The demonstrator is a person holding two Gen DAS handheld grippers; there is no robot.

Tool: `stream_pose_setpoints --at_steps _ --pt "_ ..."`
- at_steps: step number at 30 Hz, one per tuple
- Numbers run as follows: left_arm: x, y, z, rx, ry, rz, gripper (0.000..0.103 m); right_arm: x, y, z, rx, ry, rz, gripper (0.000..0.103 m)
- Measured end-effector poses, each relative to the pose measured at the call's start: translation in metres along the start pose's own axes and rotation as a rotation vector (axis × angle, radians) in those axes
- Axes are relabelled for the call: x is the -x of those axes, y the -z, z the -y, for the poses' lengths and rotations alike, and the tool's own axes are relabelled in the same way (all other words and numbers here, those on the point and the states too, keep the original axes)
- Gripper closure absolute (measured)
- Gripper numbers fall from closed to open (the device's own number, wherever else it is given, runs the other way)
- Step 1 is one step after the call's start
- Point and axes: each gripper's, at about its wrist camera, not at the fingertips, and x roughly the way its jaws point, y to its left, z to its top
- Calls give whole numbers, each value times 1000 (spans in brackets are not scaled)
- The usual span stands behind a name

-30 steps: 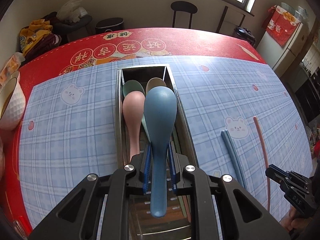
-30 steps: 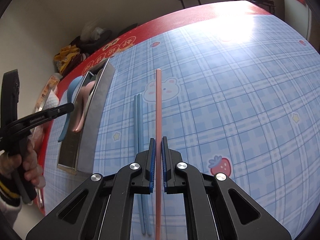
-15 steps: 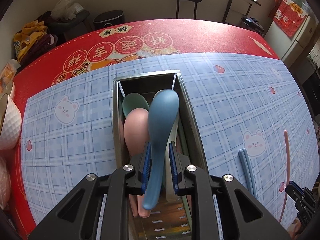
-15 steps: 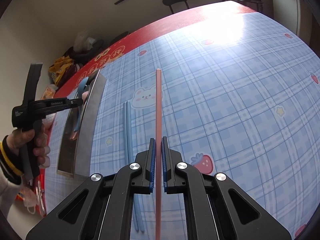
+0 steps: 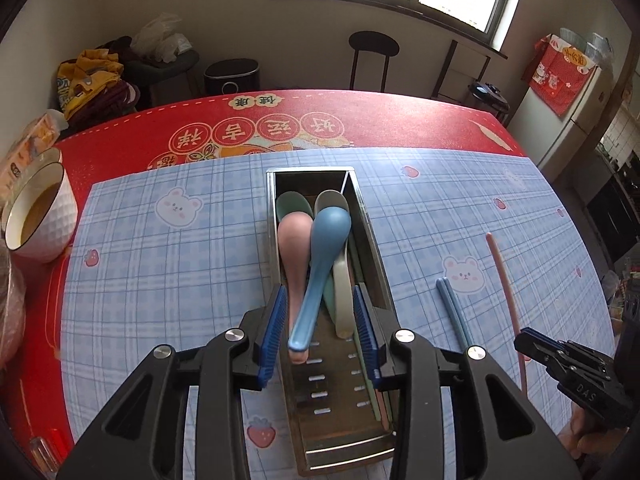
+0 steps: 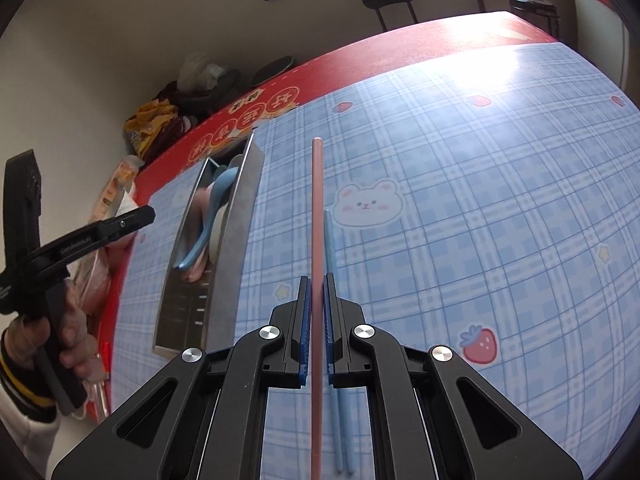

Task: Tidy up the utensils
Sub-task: 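Lower the blue spoon into the steel caddy and open the left tool, then lower the pink chopstick into the steel caddy and open the right tool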

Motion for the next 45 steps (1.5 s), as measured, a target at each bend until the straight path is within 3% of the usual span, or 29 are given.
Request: stream_pose_setpoints --at_steps 4,9,11,16,28,45 --pt "19 26 -9 16 -11 23 62 -16 -5 -31 16 -34 -35 97" --pt "35 49 -24 43 -31 47 43 -44 -12 -66 -10 -59 -95 97" --pt "39 54 -33 63 -39 54 32 -55 -15 -77 -21 -54 -118 97" --pt "49 64 -55 116 -52 76 17 -78 -26 -92 -61 -17 -140 97" --pt "60 81 -84 213 -62 90 14 -103 -50 -100 -43 112 -117 97" --pt "64 76 -67 203 -45 95 14 -87 -51 -103 0 90 -89 96"
